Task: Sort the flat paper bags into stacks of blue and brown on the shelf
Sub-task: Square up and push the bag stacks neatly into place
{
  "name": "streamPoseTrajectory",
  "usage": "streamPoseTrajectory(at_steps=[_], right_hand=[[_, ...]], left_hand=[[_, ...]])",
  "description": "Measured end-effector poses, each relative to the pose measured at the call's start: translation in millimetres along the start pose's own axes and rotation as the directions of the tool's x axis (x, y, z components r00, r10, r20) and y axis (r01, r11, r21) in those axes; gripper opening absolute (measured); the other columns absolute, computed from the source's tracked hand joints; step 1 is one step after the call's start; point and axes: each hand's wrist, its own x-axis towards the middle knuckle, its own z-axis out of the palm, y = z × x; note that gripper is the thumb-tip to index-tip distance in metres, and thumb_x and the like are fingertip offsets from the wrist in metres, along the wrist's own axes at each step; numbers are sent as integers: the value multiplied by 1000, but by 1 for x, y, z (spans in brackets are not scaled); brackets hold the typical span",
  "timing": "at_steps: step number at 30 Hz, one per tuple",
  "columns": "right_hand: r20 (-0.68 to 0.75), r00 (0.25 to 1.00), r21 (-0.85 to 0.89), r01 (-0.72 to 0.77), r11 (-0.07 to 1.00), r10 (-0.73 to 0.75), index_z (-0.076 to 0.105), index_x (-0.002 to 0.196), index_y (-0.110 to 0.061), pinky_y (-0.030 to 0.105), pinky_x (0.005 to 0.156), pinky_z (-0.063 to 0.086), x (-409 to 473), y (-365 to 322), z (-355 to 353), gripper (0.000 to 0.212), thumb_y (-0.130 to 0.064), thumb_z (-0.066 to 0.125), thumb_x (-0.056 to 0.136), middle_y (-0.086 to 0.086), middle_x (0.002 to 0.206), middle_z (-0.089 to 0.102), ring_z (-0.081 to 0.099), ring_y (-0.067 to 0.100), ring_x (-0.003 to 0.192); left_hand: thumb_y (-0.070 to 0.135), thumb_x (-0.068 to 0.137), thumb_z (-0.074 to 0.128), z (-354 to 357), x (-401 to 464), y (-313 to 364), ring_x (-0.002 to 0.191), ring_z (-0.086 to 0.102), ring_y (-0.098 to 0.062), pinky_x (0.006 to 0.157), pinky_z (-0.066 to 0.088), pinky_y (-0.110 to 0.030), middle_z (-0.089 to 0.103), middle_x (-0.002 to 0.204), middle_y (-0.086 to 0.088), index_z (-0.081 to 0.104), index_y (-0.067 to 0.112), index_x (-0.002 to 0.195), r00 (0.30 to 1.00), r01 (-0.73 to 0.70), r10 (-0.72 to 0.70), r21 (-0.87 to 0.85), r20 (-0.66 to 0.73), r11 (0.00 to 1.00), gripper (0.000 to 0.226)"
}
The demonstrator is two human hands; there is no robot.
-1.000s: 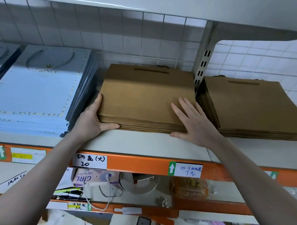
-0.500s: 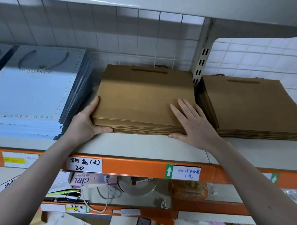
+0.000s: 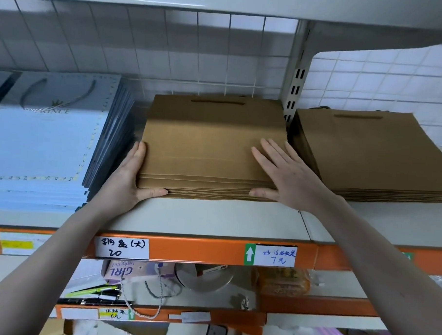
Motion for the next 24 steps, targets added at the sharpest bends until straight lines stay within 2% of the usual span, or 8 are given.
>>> streamPoseTrajectory(at_steps=[4,6,10,17,21,24], right_hand=[[14,1000,18,25,1000,-25,19,149,-7,40,116,7,4,2,0,98,-74,-5,82,18,155,19,17,29,144],[-3,999,31,33,999,-33,15,150,-8,36,116,4,5,1,1,98,-74,-5,81,17,156,15,13,28,145],[-1,1000,93,-1,996,1,4,152,-15,31,116,-4,3,-1,1,94,-74,12,79,9,159,1,-2,20,147],[8,999,68,32,997,-33,2,152,-15,33,118,-5,6,-9,-7,80,-59,30,92,8,159,-1,-4,18,147],[34,999,56,21,998,-23,0,151,-14,34,119,-4,9,-14,-7,76,-56,27,94,9,159,-4,-6,19,146],[17,999,27,45,999,-45,-1,152,-17,35,118,-4,7,-18,-9,78,-64,6,89,10,159,-3,-4,20,147]], left_hand=[[43,54,71,-2,3,0,145,10,-13,113,7,-19,12,157,-6,11,9,151,1000,1,0,5,-18,1000,118],[44,52,72,-6,6,-1,145,11,-13,113,7,-20,12,157,-5,11,9,150,1000,6,-6,10,11,1000,120],[42,54,69,-13,6,-2,144,11,-12,111,7,-17,12,157,-5,13,8,149,998,12,-12,-7,55,1000,116],[39,69,68,-11,9,-5,145,12,-16,111,7,-19,14,157,-8,15,9,149,999,19,-20,25,36,1000,101],[32,84,64,-4,7,-7,146,3,-15,113,4,-21,3,158,-9,7,11,151,999,30,-31,42,27,999,90],[39,88,57,0,0,0,146,-4,-22,116,4,-32,-9,158,-12,7,15,151,998,58,-56,197,-15,979,84]])
